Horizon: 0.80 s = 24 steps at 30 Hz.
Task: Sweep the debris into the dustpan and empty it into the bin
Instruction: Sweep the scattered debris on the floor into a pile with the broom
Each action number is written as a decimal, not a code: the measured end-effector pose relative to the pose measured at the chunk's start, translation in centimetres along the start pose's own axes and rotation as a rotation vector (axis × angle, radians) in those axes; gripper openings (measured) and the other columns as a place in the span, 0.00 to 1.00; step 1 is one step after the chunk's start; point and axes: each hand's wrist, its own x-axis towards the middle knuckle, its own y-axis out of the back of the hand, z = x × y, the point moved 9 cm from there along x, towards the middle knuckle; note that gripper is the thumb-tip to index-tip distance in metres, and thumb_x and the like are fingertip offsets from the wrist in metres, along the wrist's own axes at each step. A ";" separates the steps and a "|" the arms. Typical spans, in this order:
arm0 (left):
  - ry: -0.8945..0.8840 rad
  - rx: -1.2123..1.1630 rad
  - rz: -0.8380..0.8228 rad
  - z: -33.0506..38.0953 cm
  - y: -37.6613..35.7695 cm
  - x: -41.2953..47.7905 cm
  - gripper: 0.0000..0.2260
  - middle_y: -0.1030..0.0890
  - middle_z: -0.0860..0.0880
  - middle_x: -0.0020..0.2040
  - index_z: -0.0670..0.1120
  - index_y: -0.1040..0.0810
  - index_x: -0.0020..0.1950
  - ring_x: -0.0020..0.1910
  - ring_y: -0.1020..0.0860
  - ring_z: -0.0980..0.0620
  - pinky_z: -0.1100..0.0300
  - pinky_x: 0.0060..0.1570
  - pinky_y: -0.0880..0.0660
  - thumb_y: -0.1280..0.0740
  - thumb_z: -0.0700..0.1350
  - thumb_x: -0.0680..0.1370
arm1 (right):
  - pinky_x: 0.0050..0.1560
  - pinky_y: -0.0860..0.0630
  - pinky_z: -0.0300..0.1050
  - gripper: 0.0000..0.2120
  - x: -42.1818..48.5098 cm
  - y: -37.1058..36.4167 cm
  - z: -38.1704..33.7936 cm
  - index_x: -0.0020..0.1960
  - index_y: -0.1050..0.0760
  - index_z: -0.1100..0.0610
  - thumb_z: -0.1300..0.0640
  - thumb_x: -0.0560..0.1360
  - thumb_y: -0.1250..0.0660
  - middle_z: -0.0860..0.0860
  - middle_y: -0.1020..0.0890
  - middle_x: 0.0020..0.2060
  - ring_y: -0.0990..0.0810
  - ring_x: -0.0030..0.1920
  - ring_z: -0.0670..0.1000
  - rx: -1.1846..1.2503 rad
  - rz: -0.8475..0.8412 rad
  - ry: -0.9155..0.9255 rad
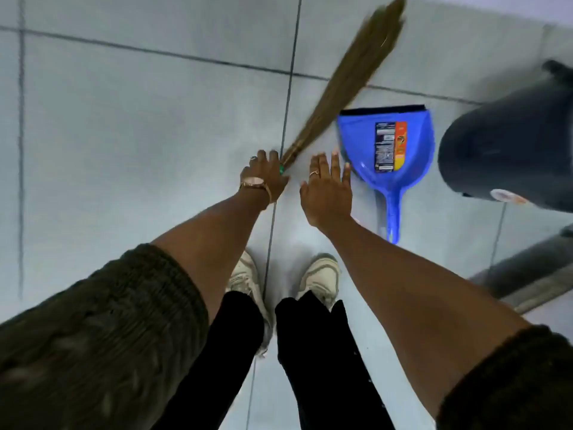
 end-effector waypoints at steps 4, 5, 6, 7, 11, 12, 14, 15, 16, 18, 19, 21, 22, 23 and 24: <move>0.049 -0.033 0.041 -0.7 -3.8 3.2 0.20 0.29 0.39 0.63 0.42 0.35 0.67 0.61 0.27 0.37 0.43 0.54 0.27 0.37 0.47 0.78 | 0.79 0.53 0.58 0.28 1.4 -5.0 0.2 0.78 0.49 0.60 0.51 0.82 0.48 0.55 0.44 0.78 0.53 0.79 0.57 -0.005 -0.073 -0.060; 0.047 -0.017 0.061 -0.8 -4.1 3.5 0.17 0.29 0.39 0.63 0.42 0.35 0.67 0.59 0.26 0.36 0.43 0.52 0.26 0.40 0.42 0.79 | 0.79 0.53 0.57 0.28 1.2 -5.5 0.0 0.78 0.49 0.60 0.50 0.82 0.48 0.55 0.46 0.79 0.53 0.79 0.57 0.004 -0.087 -0.064; 0.049 -0.009 0.075 -0.9 -3.8 3.4 0.15 0.29 0.39 0.63 0.41 0.35 0.67 0.58 0.25 0.36 0.43 0.52 0.26 0.44 0.40 0.80 | 0.79 0.53 0.57 0.28 1.0 -5.5 -0.5 0.78 0.50 0.60 0.51 0.82 0.49 0.55 0.46 0.79 0.54 0.79 0.57 0.006 -0.095 -0.058; 0.039 -0.016 0.083 -1.1 -3.4 3.1 0.15 0.29 0.39 0.63 0.41 0.36 0.68 0.58 0.25 0.35 0.42 0.52 0.26 0.46 0.39 0.81 | 0.79 0.53 0.57 0.28 0.5 -5.2 -0.8 0.78 0.51 0.60 0.51 0.82 0.49 0.54 0.47 0.79 0.54 0.79 0.56 0.000 -0.103 -0.055; 0.054 -0.144 -0.001 -3.7 0.4 -1.9 0.20 0.30 0.39 0.66 0.42 0.41 0.74 0.58 0.24 0.36 0.43 0.56 0.28 0.48 0.43 0.82 | 0.80 0.51 0.53 0.30 -2.6 -0.7 -3.0 0.78 0.56 0.60 0.60 0.81 0.47 0.55 0.50 0.79 0.54 0.79 0.55 0.043 -0.116 -0.078; 0.065 -0.180 -0.035 -4.3 1.5 -3.7 0.22 0.31 0.39 0.67 0.42 0.43 0.75 0.59 0.25 0.37 0.43 0.57 0.27 0.46 0.43 0.81 | 0.80 0.50 0.53 0.31 -3.2 1.0 -3.6 0.78 0.56 0.61 0.62 0.80 0.46 0.55 0.50 0.79 0.53 0.79 0.55 0.068 -0.100 -0.101; 0.094 -0.239 -0.063 -6.2 5.2 -7.9 0.23 0.31 0.39 0.66 0.42 0.43 0.75 0.60 0.26 0.38 0.44 0.56 0.27 0.44 0.43 0.80 | 0.79 0.49 0.54 0.34 -4.3 5.8 -5.9 0.78 0.56 0.62 0.64 0.77 0.44 0.56 0.49 0.79 0.52 0.79 0.56 0.124 -0.060 -0.133; 0.112 -0.261 -0.063 -7.1 6.8 -10.2 0.23 0.31 0.40 0.66 0.42 0.42 0.74 0.60 0.27 0.38 0.44 0.55 0.27 0.43 0.43 0.80 | 0.79 0.49 0.54 0.35 -5.0 8.0 -7.3 0.78 0.56 0.62 0.64 0.76 0.43 0.56 0.48 0.79 0.52 0.79 0.56 0.134 -0.046 -0.131; 0.148 -0.281 -0.036 -8.5 9.6 -12.7 0.22 0.30 0.40 0.65 0.42 0.41 0.73 0.59 0.27 0.39 0.45 0.54 0.26 0.43 0.43 0.80 | 0.79 0.49 0.54 0.35 -5.7 11.1 -9.4 0.78 0.56 0.62 0.64 0.76 0.43 0.56 0.48 0.79 0.52 0.79 0.56 0.126 -0.026 -0.110; 0.202 -0.288 0.018 -10.7 13.5 -17.1 0.21 0.29 0.42 0.62 0.43 0.40 0.72 0.58 0.26 0.41 0.47 0.53 0.25 0.44 0.44 0.79 | 0.80 0.51 0.53 0.36 -7.2 15.1 -13.3 0.78 0.58 0.62 0.63 0.76 0.44 0.56 0.50 0.79 0.53 0.79 0.56 0.052 -0.027 -0.025; 0.237 -0.288 0.065 -12.4 16.0 -19.3 0.21 0.28 0.43 0.62 0.44 0.40 0.72 0.57 0.25 0.42 0.48 0.53 0.25 0.45 0.46 0.80 | 0.80 0.53 0.53 0.36 -7.9 17.6 -16.1 0.78 0.59 0.61 0.63 0.76 0.44 0.56 0.51 0.79 0.54 0.79 0.56 0.028 -0.015 0.044; 0.312 -0.272 0.124 -15.9 19.5 -23.1 0.20 0.27 0.45 0.61 0.46 0.39 0.72 0.57 0.25 0.44 0.50 0.51 0.24 0.47 0.50 0.81 | 0.79 0.54 0.53 0.36 -9.3 21.0 -21.5 0.78 0.60 0.61 0.63 0.76 0.45 0.56 0.51 0.79 0.55 0.79 0.56 -0.027 -0.001 0.181; 0.352 -0.284 0.142 -17.6 20.7 -24.6 0.19 0.27 0.46 0.60 0.47 0.38 0.71 0.56 0.24 0.44 0.51 0.50 0.25 0.47 0.53 0.81 | 0.79 0.54 0.53 0.36 -9.9 22.1 -23.8 0.78 0.60 0.61 0.63 0.76 0.44 0.55 0.51 0.79 0.55 0.79 0.56 -0.035 0.008 0.224; 0.384 -0.303 0.152 -19.3 21.6 -25.6 0.19 0.26 0.46 0.59 0.47 0.37 0.69 0.56 0.24 0.44 0.51 0.49 0.25 0.48 0.55 0.81 | 0.80 0.53 0.52 0.36 -10.3 23.0 -26.0 0.78 0.60 0.60 0.62 0.77 0.44 0.55 0.51 0.79 0.56 0.79 0.56 -0.049 0.015 0.258; 0.425 -0.340 0.157 -21.8 22.4 -26.7 0.19 0.26 0.45 0.59 0.46 0.35 0.67 0.57 0.24 0.43 0.51 0.50 0.25 0.47 0.55 0.81 | 0.80 0.53 0.51 0.36 -10.6 23.8 -28.9 0.78 0.60 0.60 0.62 0.77 0.43 0.55 0.51 0.79 0.56 0.79 0.55 -0.043 0.026 0.299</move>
